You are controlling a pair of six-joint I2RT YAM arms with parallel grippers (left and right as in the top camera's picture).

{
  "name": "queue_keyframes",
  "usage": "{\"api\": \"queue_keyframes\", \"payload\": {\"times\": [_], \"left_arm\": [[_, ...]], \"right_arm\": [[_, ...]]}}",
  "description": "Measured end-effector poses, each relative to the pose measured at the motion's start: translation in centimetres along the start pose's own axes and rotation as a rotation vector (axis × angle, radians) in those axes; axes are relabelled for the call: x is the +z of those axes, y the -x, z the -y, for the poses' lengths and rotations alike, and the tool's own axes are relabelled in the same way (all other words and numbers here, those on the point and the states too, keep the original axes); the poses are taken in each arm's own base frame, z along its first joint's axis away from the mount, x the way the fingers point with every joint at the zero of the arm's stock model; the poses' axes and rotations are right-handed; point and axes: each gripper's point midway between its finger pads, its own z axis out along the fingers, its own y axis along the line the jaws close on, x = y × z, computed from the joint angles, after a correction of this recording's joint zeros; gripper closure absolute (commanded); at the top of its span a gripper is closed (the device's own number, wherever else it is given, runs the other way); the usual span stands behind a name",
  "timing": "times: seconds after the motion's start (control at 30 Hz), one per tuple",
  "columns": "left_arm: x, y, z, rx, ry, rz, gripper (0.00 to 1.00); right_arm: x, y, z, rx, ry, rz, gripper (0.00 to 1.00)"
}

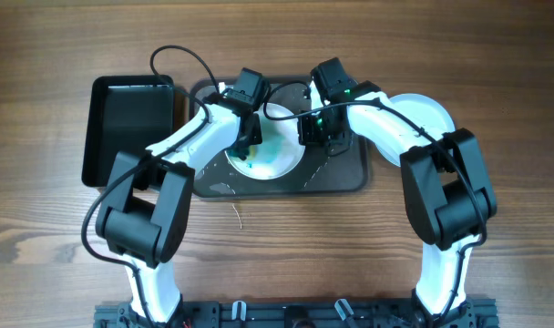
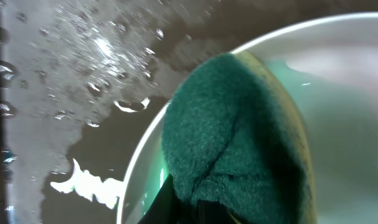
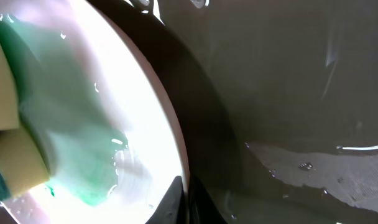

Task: Clean dirty plates on tray and stack at the side
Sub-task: 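Scrub the green-smeared plate with the sponge in the left gripper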

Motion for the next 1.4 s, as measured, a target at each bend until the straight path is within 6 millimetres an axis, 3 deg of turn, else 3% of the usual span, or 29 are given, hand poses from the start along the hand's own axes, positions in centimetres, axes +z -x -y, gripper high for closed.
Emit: {"api": "queue_keyframes", "payload": {"times": [0.37, 0.6, 0.73, 0.8, 1.03, 1.2, 1.4], "left_arm": [[-0.9, -2.3, 3.5, 0.108, -0.283, -0.148, 0.96], [-3.2, -6.5, 8.7, 0.322, -0.627, -0.281, 0.96], [-3.3, -6.2, 9.9, 0.37, -0.674, -0.24, 0.96], [-2.9, -5.0, 10.1, 0.348, -0.655, -0.189, 0.96], [-0.9, 0.0, 8.4, 0.152, -0.452, -0.006, 0.96], [0.0, 3.1, 5.3, 0.055, -0.247, 0.131, 0.96], [0.4, 3.4, 0.1, -0.062, 0.038, 0.174, 0.96]], "right_arm": [[-0.2, 0.4, 1.0, 0.1, 0.156, -0.044, 0.96], [0.1, 0.6, 0.4, 0.091, 0.194, -0.044, 0.96], [0.1, 0.6, 0.4, 0.091, 0.196, -0.045, 0.96], [0.1, 0.6, 0.2, 0.091, 0.2, -0.046, 0.96], [0.2, 0.6, 0.2, 0.113, 0.201, -0.046, 0.96], [0.2, 0.6, 0.2, 0.116, 0.201, -0.046, 0.96], [0.5, 0.5, -0.2, 0.107, 0.222, -0.042, 0.96]]}}
